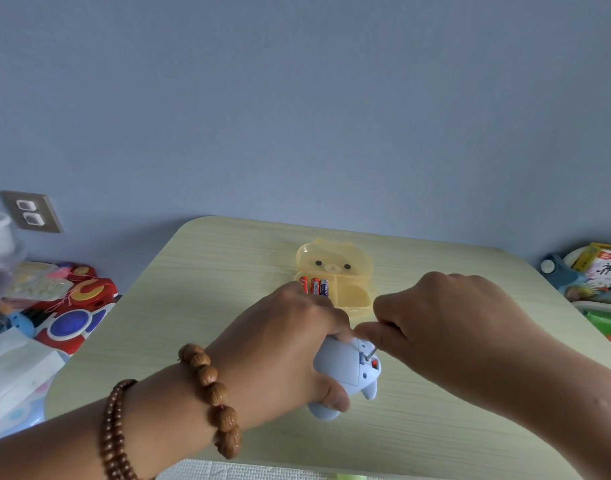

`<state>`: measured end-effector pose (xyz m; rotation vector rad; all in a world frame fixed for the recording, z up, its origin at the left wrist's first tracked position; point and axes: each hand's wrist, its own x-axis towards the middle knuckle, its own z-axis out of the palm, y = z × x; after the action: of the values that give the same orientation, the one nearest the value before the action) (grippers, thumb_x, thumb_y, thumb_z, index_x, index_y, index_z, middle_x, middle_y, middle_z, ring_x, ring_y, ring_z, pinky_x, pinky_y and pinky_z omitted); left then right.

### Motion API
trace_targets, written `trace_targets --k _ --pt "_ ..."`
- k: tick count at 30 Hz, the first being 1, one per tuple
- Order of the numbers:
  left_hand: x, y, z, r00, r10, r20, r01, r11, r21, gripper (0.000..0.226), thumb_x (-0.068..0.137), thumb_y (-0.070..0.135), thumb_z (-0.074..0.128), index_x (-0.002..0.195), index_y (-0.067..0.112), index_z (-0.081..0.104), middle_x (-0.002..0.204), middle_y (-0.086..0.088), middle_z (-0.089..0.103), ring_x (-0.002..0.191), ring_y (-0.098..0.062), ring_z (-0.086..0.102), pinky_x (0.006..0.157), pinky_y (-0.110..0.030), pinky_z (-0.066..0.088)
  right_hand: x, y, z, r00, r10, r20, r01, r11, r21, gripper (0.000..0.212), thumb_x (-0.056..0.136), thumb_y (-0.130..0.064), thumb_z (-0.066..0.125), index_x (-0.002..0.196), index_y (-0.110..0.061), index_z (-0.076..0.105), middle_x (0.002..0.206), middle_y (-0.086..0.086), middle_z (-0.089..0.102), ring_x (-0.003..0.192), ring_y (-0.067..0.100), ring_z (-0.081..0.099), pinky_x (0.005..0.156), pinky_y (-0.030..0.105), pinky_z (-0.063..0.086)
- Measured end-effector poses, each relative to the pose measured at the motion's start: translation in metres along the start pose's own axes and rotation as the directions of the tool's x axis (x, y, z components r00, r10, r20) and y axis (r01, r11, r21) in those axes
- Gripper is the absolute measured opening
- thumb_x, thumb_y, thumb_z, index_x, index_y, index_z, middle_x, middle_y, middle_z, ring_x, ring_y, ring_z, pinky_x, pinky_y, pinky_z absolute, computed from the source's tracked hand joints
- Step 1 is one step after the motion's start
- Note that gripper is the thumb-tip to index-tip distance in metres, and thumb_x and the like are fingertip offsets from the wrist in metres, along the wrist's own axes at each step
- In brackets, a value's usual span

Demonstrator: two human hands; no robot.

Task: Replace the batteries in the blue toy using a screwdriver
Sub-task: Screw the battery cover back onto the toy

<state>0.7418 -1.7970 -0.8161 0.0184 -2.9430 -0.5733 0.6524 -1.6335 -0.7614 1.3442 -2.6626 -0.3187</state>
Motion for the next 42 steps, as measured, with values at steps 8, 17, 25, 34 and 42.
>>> trace_targets --k 8,17,25,34,42 --pt "0.000 -0.005 -0.002 1.000 -0.020 -0.008 0.020 0.999 -0.037 0.061 0.058 0.059 0.085 0.112 0.039 0.064 0.107 0.021 0.060 0.097 0.002 0.040 0.085 -0.023 0.045 -0.008 0.002 -0.006 0.998 -0.019 0.066 0.003 0.973 0.230 0.014 0.094 -0.055 0.044 0.096 -0.041 0.044 0.090 -0.020 0.058 0.082 0.006 0.058 0.066 0.023 0.043" --pt "0.000 -0.003 -0.004 1.000 -0.003 0.013 0.003 0.999 -0.032 0.058 0.060 0.058 0.084 0.110 0.038 0.063 0.107 0.021 0.059 0.095 -0.001 0.039 0.081 -0.023 0.043 -0.001 -0.001 -0.006 0.998 0.007 0.064 -0.017 0.985 0.169 0.038 0.089 -0.071 0.037 0.088 -0.034 0.050 0.079 -0.011 0.059 0.074 0.010 0.058 0.064 0.029 0.045" --pt "-0.002 -0.001 -0.003 1.000 0.015 0.006 -0.015 0.999 -0.029 0.057 0.061 0.056 0.084 0.111 0.037 0.063 0.096 0.022 0.049 0.094 -0.001 0.033 0.082 -0.025 0.043 0.001 -0.005 -0.009 0.999 0.015 0.052 -0.020 0.995 0.093 0.034 0.091 -0.067 0.038 0.086 -0.034 0.043 0.070 -0.009 0.049 0.066 0.013 0.053 0.056 0.028 0.038" --pt "-0.002 -0.003 -0.001 0.999 0.047 -0.005 -0.047 0.998 -0.036 0.057 0.063 0.055 0.083 0.112 0.036 0.063 0.107 0.021 0.058 0.100 -0.001 0.035 0.086 -0.026 0.046 -0.008 0.003 -0.004 0.993 0.116 0.010 -0.115 0.977 0.177 0.050 0.073 -0.081 0.045 0.082 -0.036 0.066 0.080 -0.010 0.057 0.070 0.007 0.059 0.060 0.027 0.047" --pt "-0.001 -0.005 0.002 0.999 0.042 -0.031 -0.044 0.997 -0.056 0.056 0.058 0.056 0.086 0.106 0.036 0.063 0.101 0.021 0.058 0.097 0.001 0.036 0.082 -0.023 0.045 -0.029 0.010 0.023 0.950 0.287 -0.121 -0.218 0.889 0.402 0.022 0.072 -0.064 0.059 0.073 -0.043 0.066 0.074 -0.022 0.064 0.065 0.003 0.060 0.055 0.027 0.050"
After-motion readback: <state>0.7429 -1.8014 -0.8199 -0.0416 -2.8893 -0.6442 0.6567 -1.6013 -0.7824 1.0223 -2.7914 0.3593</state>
